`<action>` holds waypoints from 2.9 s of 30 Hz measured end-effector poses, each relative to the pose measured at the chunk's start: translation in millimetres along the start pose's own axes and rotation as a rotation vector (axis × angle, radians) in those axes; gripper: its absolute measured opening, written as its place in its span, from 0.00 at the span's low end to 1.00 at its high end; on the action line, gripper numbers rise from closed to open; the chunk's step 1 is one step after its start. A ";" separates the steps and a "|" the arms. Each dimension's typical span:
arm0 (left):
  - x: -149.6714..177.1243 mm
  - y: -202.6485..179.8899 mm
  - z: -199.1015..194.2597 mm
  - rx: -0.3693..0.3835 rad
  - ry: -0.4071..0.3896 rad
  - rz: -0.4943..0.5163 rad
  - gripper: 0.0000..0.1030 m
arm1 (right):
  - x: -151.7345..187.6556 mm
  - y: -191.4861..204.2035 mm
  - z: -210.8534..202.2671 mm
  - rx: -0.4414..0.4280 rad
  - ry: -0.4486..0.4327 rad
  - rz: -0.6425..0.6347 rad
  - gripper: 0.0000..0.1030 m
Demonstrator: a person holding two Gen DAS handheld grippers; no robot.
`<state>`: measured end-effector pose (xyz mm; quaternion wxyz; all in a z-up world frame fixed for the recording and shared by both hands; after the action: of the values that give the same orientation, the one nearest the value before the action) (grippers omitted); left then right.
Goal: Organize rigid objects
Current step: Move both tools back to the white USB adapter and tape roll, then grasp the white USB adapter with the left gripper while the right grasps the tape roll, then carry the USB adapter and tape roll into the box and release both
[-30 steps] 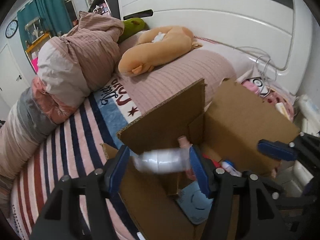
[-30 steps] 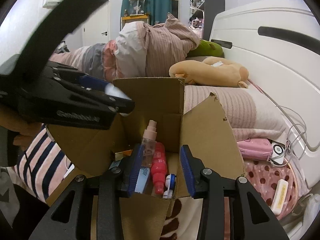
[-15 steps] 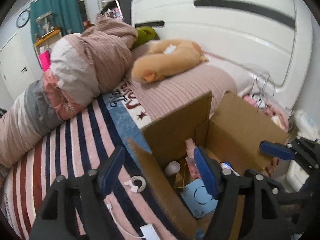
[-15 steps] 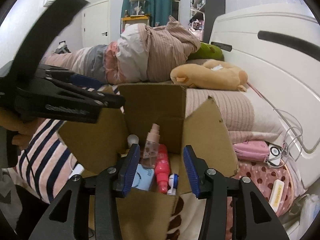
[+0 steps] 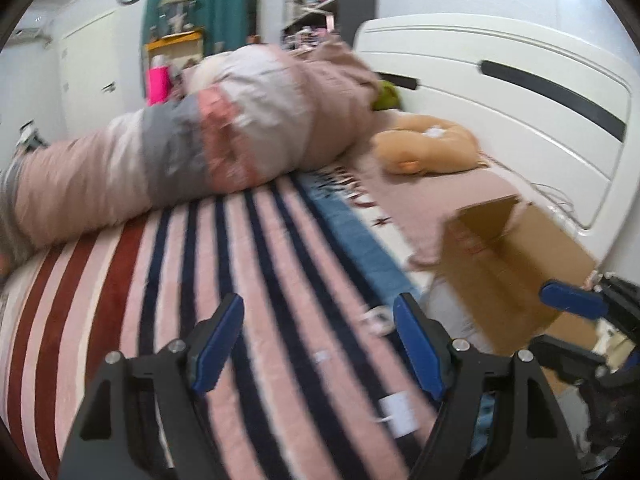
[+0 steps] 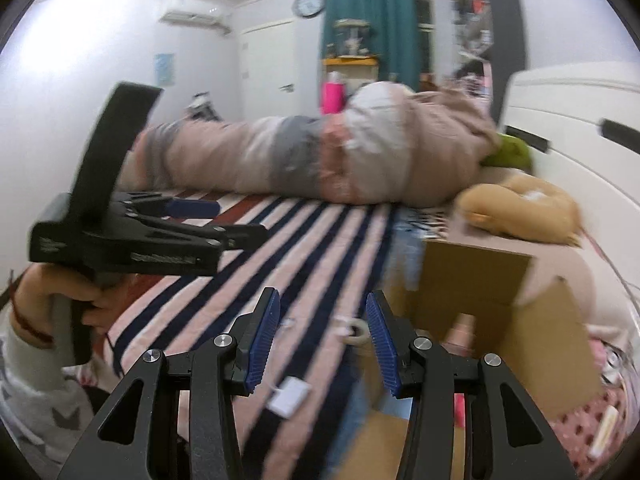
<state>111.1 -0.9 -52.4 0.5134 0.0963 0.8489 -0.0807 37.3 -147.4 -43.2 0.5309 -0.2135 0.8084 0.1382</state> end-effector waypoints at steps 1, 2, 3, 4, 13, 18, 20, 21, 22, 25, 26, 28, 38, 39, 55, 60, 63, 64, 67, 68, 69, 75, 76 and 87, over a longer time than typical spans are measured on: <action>9.0 13.1 -0.1 -0.013 -0.004 -0.013 0.72 | 1.5 7.3 7.9 -0.007 0.012 -0.004 0.40; 19.8 26.4 1.1 -0.021 0.003 -0.030 0.72 | 4.9 15.6 17.3 -0.019 0.028 -0.003 0.40; 31.7 38.4 4.4 -0.020 0.020 -0.046 0.72 | 8.9 22.9 25.5 -0.031 0.046 -0.003 0.40; 40.9 45.2 7.4 -0.013 0.033 -0.054 0.72 | 14.2 29.9 34.7 -0.041 0.067 -0.007 0.40; 104.1 68.7 53.3 0.110 0.151 -0.144 0.72 | 89.0 46.7 81.6 -0.032 0.211 0.042 0.40; 111.8 74.2 59.2 0.118 0.171 -0.164 0.72 | 153.1 20.4 87.6 0.103 0.311 0.118 0.40; 115.0 75.5 60.2 0.122 0.178 -0.170 0.72 | 170.6 15.5 91.0 0.090 0.337 0.168 0.33; 115.7 76.7 61.0 0.119 0.182 -0.169 0.72 | 170.7 14.6 92.2 0.088 0.321 0.167 0.29; 116.8 78.8 61.0 0.114 0.185 -0.169 0.72 | 168.4 14.1 93.0 0.090 0.298 0.160 0.26; 118.6 82.4 60.3 0.114 0.189 -0.181 0.72 | 161.1 15.7 106.0 0.078 0.272 0.166 0.25; 118.6 83.9 59.1 0.117 0.186 -0.186 0.72 | 159.0 19.6 112.0 0.064 0.269 0.167 0.25; 118.1 86.4 56.5 0.120 0.180 -0.192 0.72 | 154.5 33.4 122.4 0.036 0.261 0.156 0.25; 123.4 94.2 51.5 0.122 0.192 -0.215 0.72 | 144.3 90.3 147.3 -0.134 0.256 0.173 0.35; 124.9 93.3 51.7 0.123 0.197 -0.215 0.72 | 143.8 84.0 142.9 -0.122 0.256 0.178 0.36; 157.6 21.7 79.3 0.110 0.291 -0.015 0.69 | 137.6 -42.8 174.8 0.326 0.270 0.072 0.53; 159.0 25.9 83.0 0.113 0.283 -0.029 0.45 | 131.0 -53.1 186.6 0.324 0.270 0.141 0.53; 156.6 27.7 83.6 0.112 0.277 -0.025 0.36 | 129.6 -57.2 195.6 0.318 0.285 0.157 0.52; 156.2 28.1 83.2 0.114 0.277 -0.028 0.34 | 129.2 -58.7 196.6 0.319 0.284 0.160 0.46; 154.2 32.7 81.8 0.125 0.275 -0.043 0.27 | 127.2 -58.1 198.7 0.312 0.282 0.159 0.34; 153.4 35.3 80.0 0.128 0.273 -0.056 0.26 | 126.7 -56.2 198.5 0.299 0.278 0.157 0.34; 152.8 38.6 78.1 0.129 0.269 -0.069 0.26 | 125.5 -54.2 198.4 0.277 0.271 0.157 0.34; 154.4 44.7 71.3 0.129 0.262 -0.090 0.26 | 129.7 -12.8 174.2 0.068 0.291 0.100 0.34; 154.9 44.6 70.9 0.129 0.262 -0.092 0.26 | 132.2 -7.2 168.7 0.045 0.298 0.087 0.34; 160.2 47.6 74.3 0.118 0.259 -0.136 0.26 | 143.2 12.5 149.4 -0.018 0.279 0.039 0.47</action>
<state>113.7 40.6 -230.4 0.3865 0.0783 0.9063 -0.1520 101.1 -97.7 -234.1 0.4086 -0.2194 0.8771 0.1246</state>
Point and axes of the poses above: each gripper's, at about its wrist camera, not at the fingertips, and z roughly the way its jaws point, y to its left, x to its underside, the point moved 8 cm from there along z, roughly the way its jaws point, and after that the axes turned 11 degrees about -y, right-handed, at the moved point
